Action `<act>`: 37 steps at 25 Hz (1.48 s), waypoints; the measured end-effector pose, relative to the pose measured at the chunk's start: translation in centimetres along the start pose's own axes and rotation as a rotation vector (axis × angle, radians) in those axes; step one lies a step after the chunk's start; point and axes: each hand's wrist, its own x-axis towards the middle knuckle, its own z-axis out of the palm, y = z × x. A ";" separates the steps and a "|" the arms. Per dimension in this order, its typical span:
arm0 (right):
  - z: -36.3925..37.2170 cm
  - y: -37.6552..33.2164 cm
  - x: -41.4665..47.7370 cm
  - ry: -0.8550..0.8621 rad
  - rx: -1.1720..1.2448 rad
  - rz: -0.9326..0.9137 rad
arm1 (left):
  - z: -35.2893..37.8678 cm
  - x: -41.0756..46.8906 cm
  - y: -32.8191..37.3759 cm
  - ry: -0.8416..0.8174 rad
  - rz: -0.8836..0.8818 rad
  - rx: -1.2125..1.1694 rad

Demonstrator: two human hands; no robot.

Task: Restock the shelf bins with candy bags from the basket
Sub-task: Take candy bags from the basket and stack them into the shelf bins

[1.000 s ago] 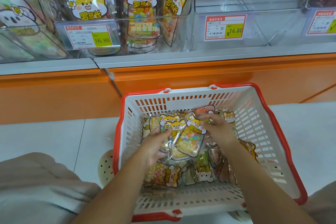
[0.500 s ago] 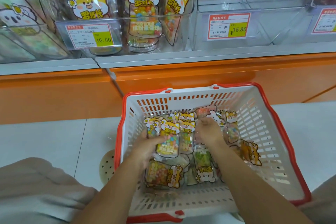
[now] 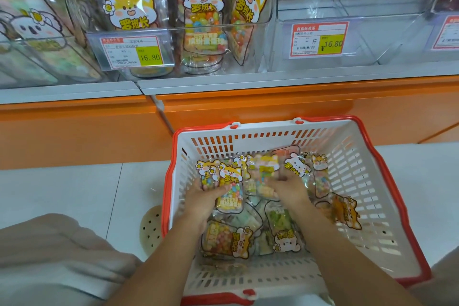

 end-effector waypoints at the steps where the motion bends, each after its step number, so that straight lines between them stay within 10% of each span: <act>1: -0.9 -0.5 0.0 -0.014 0.128 0.015 | 0.1 -0.1 0.2 -0.009 0.005 -0.026; 4: -2.2 -1.5 -1.1 -0.335 0.551 0.116 | 0.9 -0.9 1.1 -0.078 -0.010 -0.102; 10: -0.2 -0.6 -3.5 -0.551 0.646 0.162 | 2.2 -3.0 3.3 -0.217 -0.028 -0.175; 28: -5.4 -8.0 -8.4 -0.465 0.830 -0.129 | 3.4 -10.5 12.5 -0.108 0.168 -0.123; 37: -4.1 -16.9 -15.8 -0.425 0.571 -0.447 | -0.5 -12.7 20.2 0.074 0.555 -0.005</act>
